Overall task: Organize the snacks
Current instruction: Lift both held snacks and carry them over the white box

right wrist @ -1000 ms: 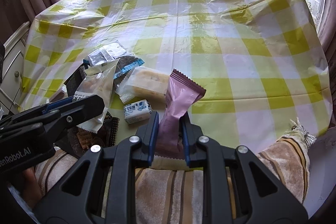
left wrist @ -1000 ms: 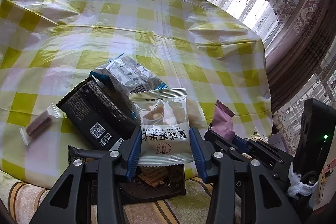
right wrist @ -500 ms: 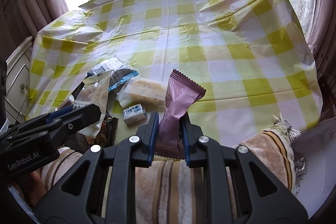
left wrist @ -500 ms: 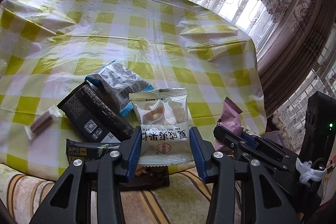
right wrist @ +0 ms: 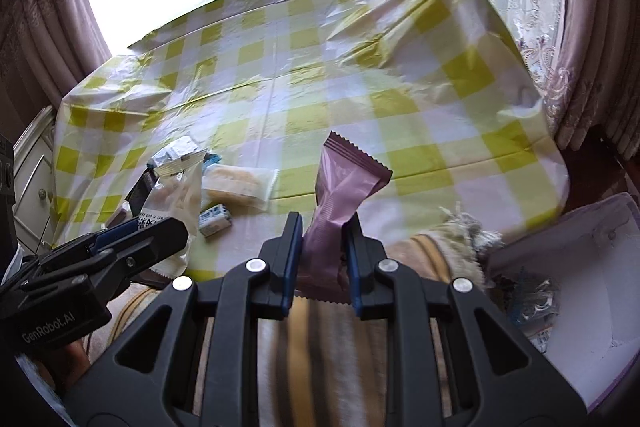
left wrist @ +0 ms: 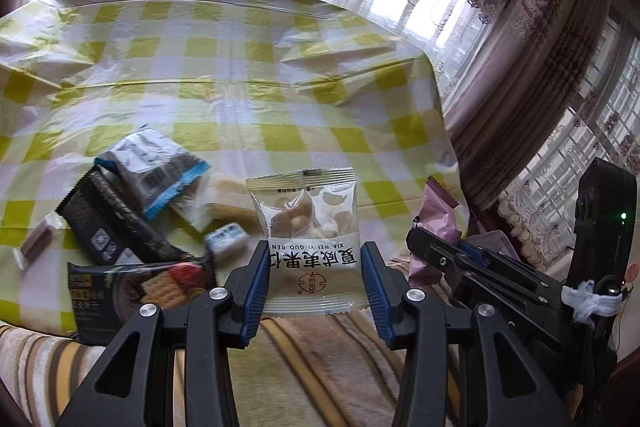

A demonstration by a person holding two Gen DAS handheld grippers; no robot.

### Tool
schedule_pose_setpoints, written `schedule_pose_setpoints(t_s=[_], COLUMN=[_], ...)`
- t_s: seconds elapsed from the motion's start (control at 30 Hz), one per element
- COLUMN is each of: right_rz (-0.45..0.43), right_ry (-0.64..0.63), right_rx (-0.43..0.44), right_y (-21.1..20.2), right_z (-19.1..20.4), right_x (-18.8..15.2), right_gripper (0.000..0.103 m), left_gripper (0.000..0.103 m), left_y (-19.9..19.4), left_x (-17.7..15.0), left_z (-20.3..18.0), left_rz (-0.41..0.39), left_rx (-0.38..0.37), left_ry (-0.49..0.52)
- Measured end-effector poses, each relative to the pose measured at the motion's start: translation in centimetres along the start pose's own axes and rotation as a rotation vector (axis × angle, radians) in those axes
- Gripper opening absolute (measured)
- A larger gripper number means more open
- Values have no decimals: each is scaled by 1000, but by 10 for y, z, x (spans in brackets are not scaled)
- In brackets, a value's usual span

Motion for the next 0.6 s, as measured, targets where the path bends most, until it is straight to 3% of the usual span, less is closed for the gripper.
schedule_pose_setpoints(t_s=[0.6], right_rz=[-4], right_ry=[187], right_rx=[-145], right_y=[-42], right_z=[-139], right_x=[-28], right_gripper=[25], left_gripper=[45], left_y=[54], left_x=[-17], left_z=[-117], left_rz=[124], left_rx=[-158], left_ry=[190])
Point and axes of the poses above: each gripper's, at about its wrist camera, not at the fingertips, and y roughly the way its jaws point, z to its left, x to its top, the point moved 3 cm from there along y, roughly the way its jaws point, and after that the axes turned 4 degrees about -x, right-handed, at the moved point
